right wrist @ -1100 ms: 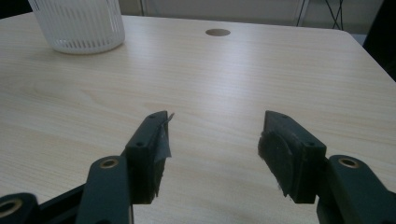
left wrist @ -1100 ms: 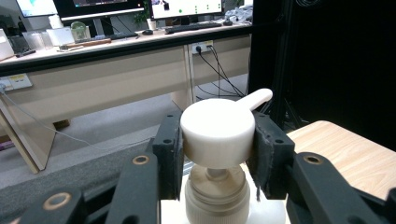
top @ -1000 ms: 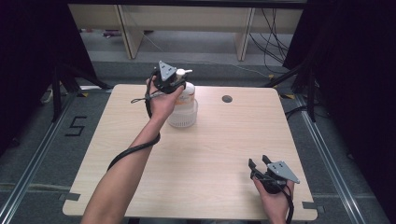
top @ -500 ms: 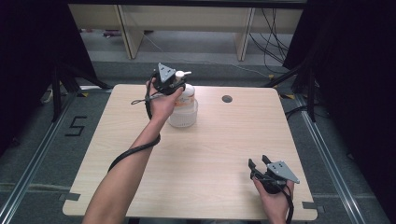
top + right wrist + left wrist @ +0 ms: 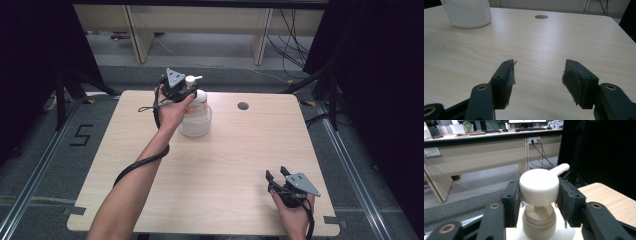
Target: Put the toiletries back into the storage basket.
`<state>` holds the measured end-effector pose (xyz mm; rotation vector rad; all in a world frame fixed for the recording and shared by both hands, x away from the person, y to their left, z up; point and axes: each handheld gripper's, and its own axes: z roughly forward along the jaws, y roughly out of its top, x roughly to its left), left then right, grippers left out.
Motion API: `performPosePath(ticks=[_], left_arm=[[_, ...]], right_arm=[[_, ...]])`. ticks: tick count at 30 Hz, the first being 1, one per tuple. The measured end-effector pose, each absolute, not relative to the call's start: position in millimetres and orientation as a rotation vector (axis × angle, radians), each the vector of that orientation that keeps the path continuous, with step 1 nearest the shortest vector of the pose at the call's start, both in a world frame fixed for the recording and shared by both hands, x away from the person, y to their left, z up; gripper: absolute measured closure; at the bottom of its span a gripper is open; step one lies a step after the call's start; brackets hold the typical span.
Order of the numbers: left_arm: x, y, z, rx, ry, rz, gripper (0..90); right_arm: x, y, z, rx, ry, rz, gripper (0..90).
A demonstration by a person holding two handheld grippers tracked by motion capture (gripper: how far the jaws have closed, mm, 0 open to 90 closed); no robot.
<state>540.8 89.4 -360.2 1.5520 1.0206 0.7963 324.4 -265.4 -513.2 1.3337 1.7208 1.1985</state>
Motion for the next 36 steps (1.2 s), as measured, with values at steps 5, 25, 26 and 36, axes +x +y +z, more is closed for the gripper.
performPosePath(ticks=[5,25,26,36], left_arm=[[538.9,88.8,-358.2,1.546,1.023,0.805,43.3],[513.6,99.2,-359.7,1.570,1.030,0.777,27.5],[511.7,100.4,-360.0,1.569,1.027,0.776,27.5],[489.8,121.1,-368.1,1.576,1.017,0.769,27.6]], right_arm=[[324.6,-267.2,-512.6,1.305,1.722,1.168,42.0],[324.9,-264.7,-513.8,1.333,1.709,1.216,41.9],[325.5,-265.6,-513.8,1.320,1.718,1.215,41.9],[324.5,-265.3,-512.9,1.327,1.722,1.190,41.8]])
